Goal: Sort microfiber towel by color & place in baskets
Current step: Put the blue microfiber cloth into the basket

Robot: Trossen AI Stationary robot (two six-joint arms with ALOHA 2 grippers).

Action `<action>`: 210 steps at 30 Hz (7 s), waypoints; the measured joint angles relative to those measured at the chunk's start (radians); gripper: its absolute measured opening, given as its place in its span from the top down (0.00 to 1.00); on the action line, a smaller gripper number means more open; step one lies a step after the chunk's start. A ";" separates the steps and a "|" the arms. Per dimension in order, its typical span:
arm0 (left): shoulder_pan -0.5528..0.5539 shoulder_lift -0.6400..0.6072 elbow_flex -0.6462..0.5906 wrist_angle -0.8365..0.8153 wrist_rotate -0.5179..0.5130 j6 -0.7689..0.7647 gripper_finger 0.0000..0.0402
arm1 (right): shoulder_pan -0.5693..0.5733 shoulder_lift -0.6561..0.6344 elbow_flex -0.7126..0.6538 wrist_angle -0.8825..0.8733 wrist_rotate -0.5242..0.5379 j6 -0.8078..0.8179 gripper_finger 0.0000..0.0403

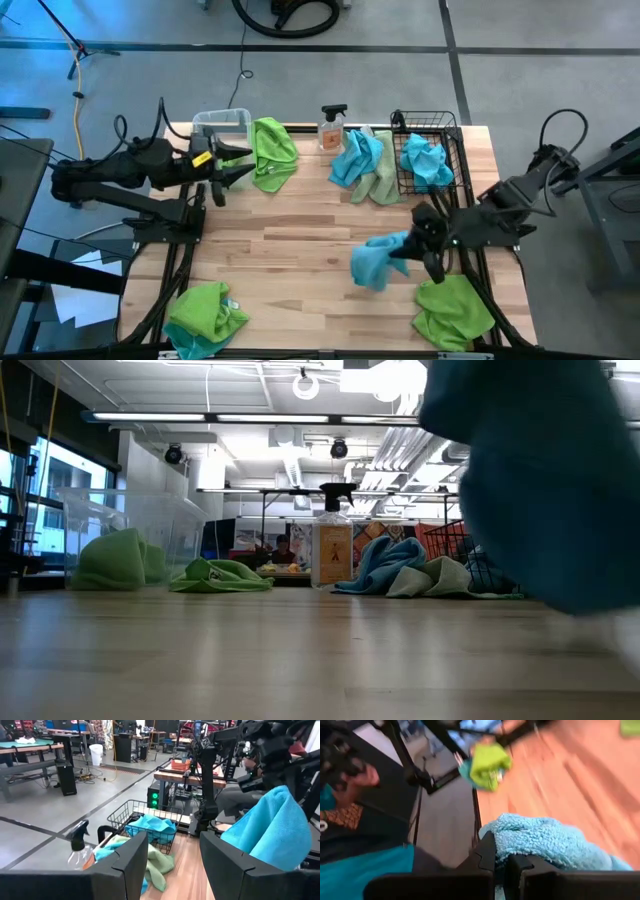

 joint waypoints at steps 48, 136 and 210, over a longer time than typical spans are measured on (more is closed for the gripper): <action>-0.001 0.623 0.000 0.672 0.637 -0.120 0.32 | -0.433 0.219 0.000 0.676 -0.348 -0.644 1.00; 0.111 0.521 0.246 0.367 0.425 0.177 1.00 | -0.533 0.297 0.000 0.654 -0.143 -1.002 0.43; 0.132 0.053 0.246 -0.409 0.041 -0.070 0.48 | -0.578 -0.143 -0.084 -0.242 -0.004 -0.748 1.00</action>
